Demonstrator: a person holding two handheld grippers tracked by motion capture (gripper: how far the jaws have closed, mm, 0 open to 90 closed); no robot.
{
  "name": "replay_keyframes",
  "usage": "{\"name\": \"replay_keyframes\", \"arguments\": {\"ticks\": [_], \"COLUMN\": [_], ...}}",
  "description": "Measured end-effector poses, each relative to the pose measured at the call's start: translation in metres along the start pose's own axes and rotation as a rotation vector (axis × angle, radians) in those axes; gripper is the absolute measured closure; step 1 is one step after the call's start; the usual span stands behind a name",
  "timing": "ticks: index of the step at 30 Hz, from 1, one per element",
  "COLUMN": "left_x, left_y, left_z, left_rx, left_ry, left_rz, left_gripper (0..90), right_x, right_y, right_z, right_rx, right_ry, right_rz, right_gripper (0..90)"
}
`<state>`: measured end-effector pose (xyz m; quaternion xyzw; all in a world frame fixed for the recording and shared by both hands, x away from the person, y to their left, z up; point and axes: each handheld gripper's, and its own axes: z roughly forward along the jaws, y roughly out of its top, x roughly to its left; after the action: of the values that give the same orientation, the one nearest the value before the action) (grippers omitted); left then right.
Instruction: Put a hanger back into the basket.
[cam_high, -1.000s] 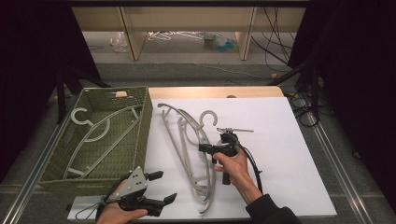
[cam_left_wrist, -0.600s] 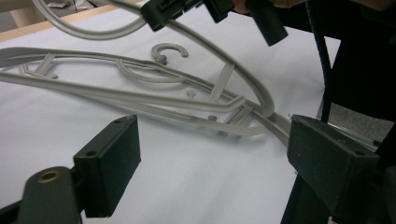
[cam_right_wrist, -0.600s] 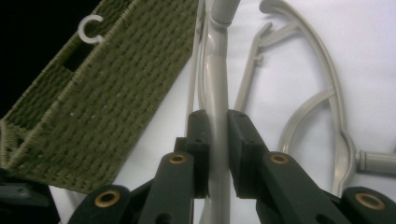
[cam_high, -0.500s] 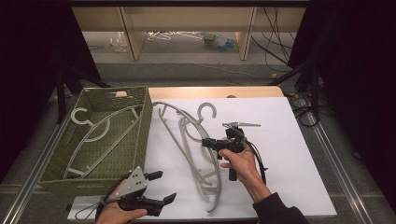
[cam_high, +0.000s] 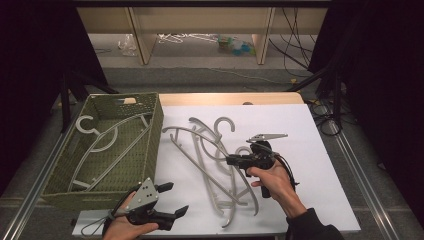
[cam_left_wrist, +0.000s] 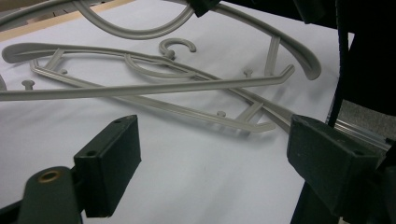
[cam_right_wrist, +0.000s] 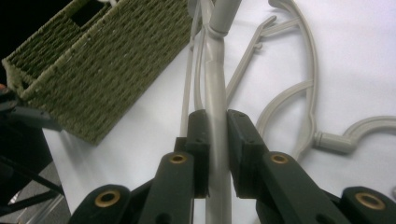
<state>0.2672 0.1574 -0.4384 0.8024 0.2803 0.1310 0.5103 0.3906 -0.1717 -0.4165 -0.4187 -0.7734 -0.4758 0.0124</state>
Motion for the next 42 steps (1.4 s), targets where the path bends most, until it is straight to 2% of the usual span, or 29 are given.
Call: {"name": "replay_keyframes", "arguments": {"ticks": [1,3,4,5,7,9,11,14,16,19,22,24,26,28,30,33,34,35,36,37,39,40,42], "left_x": [-0.001,0.001,0.001,0.002,0.002,0.004,0.005,0.012,0.016,0.022,0.024,0.025,0.027,0.030,0.031,0.032,0.032,0.032,0.032,0.031,0.031,0.031,0.031], "left_y": [0.000,0.002,0.004,0.006,0.014,0.021,0.026,0.036,0.043,0.054,0.062,0.065,0.070,0.074,0.078,0.085,0.086,0.087,0.087,0.087,0.089,0.089,0.091], "left_z": [0.000,0.000,0.000,0.001,0.002,0.001,0.000,0.002,0.007,0.017,0.028,0.035,0.041,0.049,0.058,0.068,0.077,0.081,0.088,0.095,0.101,0.102,0.104], "left_rx": [0.001,-0.007,-0.018,-0.022,-0.030,-0.032,-0.034,-0.023,-0.024,0.021,0.063,0.073,0.090,0.101,0.094,0.132,0.151,0.164,0.178,0.190,0.198,0.206,0.227], "left_ry": [0.003,0.006,0.015,0.023,0.057,0.076,0.094,0.112,0.116,0.108,0.099,0.098,0.102,0.105,0.063,0.029,0.004,-0.004,-0.021,-0.048,-0.060,-0.073,-0.088], "left_rz": [-0.016,0.016,-0.014,-0.006,-0.029,-0.009,-0.029,-0.003,-0.001,0.020,0.061,0.055,0.090,0.103,0.120,0.187,0.213,0.232,0.250,0.253,0.251,0.257,0.268], "left_gripper": [17.6,17.6,17.6,17.8,18.9,19.5,20.5,21.4,20.3,19.4,18.9,19.1,19.6,19.6,20.5,22.1,23.1,23.7,23.9,25.4,28.2,30.8,34.8], "right_x": [0.001,0.001,0.002,0.003,0.004,0.006,0.008,0.009,0.009,0.010,0.010,0.010,0.011,0.013,0.014,0.015,0.015,0.016,0.016,0.016,0.016,0.017,0.017], "right_y": [-0.001,-0.002,-0.003,-0.004,-0.005,-0.008,-0.012,-0.016,-0.020,-0.026,-0.029,-0.031,-0.032,-0.032,-0.033,-0.034,-0.034,-0.035,-0.035,-0.036,-0.036,-0.036,-0.036], "right_z": [-0.002,-0.006,-0.008,-0.010,-0.013,-0.018,-0.021,-0.026,-0.030,-0.037,-0.043,-0.047,-0.049,-0.054,-0.057,-0.061,-0.062,-0.063,-0.064,-0.064,-0.064,-0.064,-0.065], "right_rx": [0.006,0.004,0.006,0.012,0.017,0.021,0.036,0.045,0.050,0.058,0.055,0.062,0.058,0.062,0.062,0.057,0.060,0.069,0.077,0.075,0.079,0.077,0.074], "right_ry": [0.001,0.015,0.016,0.015,0.022,0.023,0.035,0.042,0.042,0.050,0.052,0.058,0.071,0.069,0.069,0.077,0.076,0.068,0.068,0.066,0.068,0.083,0.071], "right_rz": [-0.008,-0.019,-0.020,-0.028,-0.038,-0.066,-0.084,-0.103,-0.108,-0.123,-0.147,-0.162,-0.172,-0.192,-0.205,-0.219,-0.228,-0.235,-0.225,-0.228,-0.240,-0.231,-0.249], "right_gripper": [80.2,80.2,80.2,80.2,80.2,80.2,80.2,80.2,80.2,80.2,80.2,80.2,80.1,80.0,80.0,79.9,79.9,79.9,79.9,79.9,79.9,79.9,79.9]}}
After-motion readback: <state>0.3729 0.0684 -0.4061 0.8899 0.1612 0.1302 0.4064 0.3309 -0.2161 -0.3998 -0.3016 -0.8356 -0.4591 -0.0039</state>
